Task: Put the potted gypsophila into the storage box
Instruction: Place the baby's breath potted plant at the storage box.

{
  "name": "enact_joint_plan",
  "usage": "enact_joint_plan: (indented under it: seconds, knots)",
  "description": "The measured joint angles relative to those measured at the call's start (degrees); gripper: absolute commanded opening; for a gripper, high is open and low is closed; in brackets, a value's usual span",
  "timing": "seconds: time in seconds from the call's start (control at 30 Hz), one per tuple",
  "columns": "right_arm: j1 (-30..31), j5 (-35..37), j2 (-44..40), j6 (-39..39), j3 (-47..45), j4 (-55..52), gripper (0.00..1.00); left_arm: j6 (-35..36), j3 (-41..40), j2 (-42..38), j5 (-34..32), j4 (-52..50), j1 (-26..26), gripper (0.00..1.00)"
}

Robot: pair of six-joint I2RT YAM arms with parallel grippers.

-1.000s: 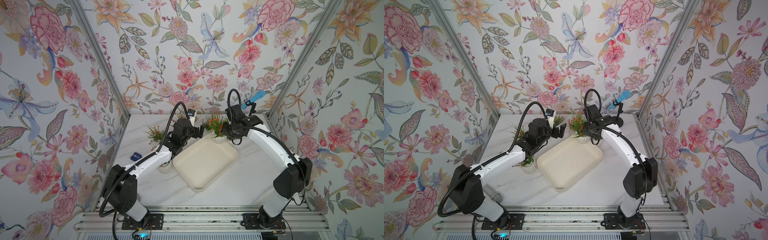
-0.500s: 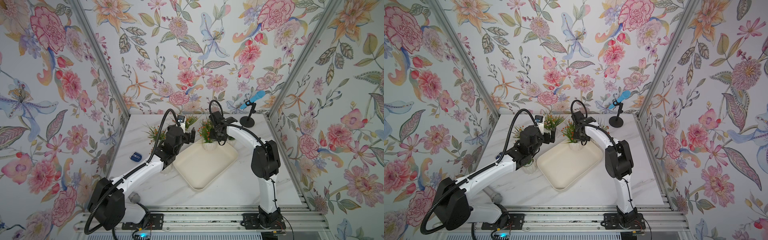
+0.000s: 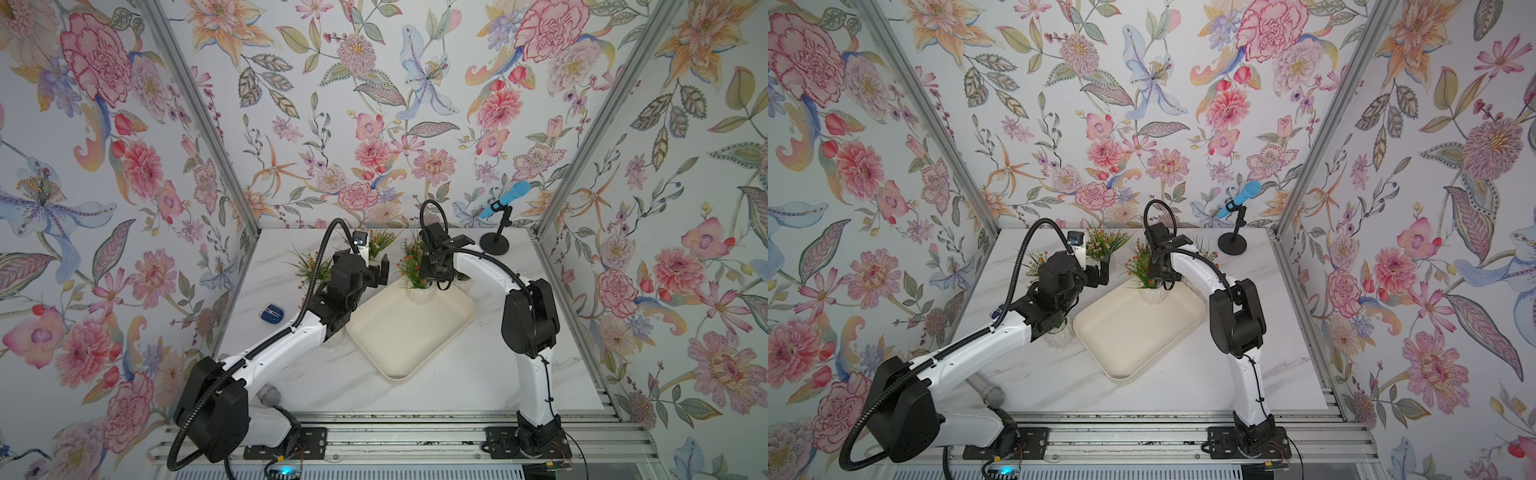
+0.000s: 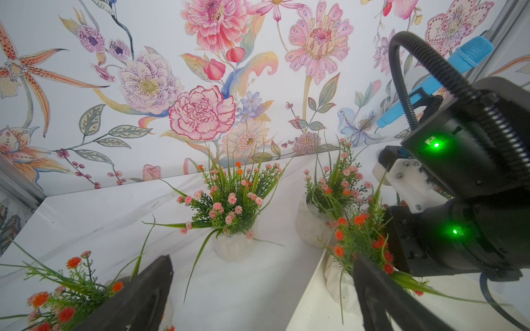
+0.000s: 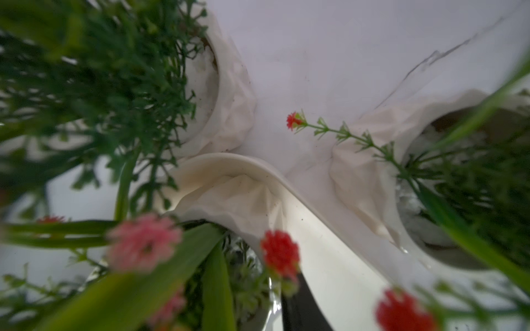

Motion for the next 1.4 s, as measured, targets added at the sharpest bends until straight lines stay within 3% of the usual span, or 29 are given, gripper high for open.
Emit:
enact_joint_plan:
  seconds: [0.1,0.27,0.5,0.8,0.93,1.17,1.4]
  knots:
    - [-0.7,-0.3,-1.0,-0.1,-1.8,1.2,0.42,0.0,0.0,0.0,0.1,0.5,0.0,1.0]
    - [-1.6,-0.5,-5.8,-1.1,-2.6,1.9,0.5,0.0,0.3,1.0,1.3,1.8,0.0,1.0]
    - [-3.7,0.7,-23.0,-3.4,-5.6,4.3,0.6,0.8,6.1,6.3,8.5,3.9,0.0,1.0]
    - [-18.9,0.4,-41.6,-0.3,-27.1,5.3,0.64,3.3,21.0,16.7,22.2,4.9,-0.1,1.0]
    - [-24.2,-2.3,-43.7,0.3,-36.0,5.3,0.63,5.0,26.4,21.9,25.5,3.1,-1.1,1.0]
    - [-28.3,-13.8,-44.6,2.5,-48.2,14.5,0.61,7.9,29.2,26.8,25.9,-0.1,-4.4,1.0]
    - [-28.4,-20.1,-38.3,5.0,-48.9,24.2,0.55,10.6,29.3,27.2,20.6,-1.4,-5.9,1.0]
